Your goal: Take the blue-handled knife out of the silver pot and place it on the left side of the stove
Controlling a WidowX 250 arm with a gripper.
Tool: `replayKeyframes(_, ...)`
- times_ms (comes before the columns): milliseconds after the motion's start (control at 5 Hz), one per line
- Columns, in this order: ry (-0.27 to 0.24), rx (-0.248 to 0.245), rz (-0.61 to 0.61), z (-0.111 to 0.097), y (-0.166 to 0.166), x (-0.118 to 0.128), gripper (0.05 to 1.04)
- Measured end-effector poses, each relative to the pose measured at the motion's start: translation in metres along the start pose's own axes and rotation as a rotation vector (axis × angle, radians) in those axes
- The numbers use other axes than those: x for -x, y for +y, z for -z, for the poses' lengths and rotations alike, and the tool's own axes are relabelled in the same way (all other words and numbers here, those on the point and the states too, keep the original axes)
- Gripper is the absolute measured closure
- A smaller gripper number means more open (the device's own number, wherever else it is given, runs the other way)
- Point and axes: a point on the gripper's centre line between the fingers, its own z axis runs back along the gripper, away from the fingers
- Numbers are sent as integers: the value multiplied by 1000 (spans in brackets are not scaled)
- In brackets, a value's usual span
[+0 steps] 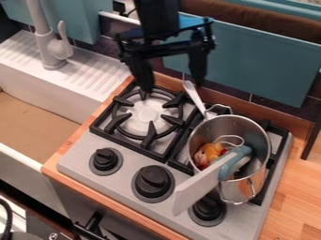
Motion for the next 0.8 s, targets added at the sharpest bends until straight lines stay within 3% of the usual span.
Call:
replayKeyframes(600, -11, -19, 167, 31, -20, 61, 82)
replayKeyframes(800, -17, -50, 170, 37, -17, 65, 82)
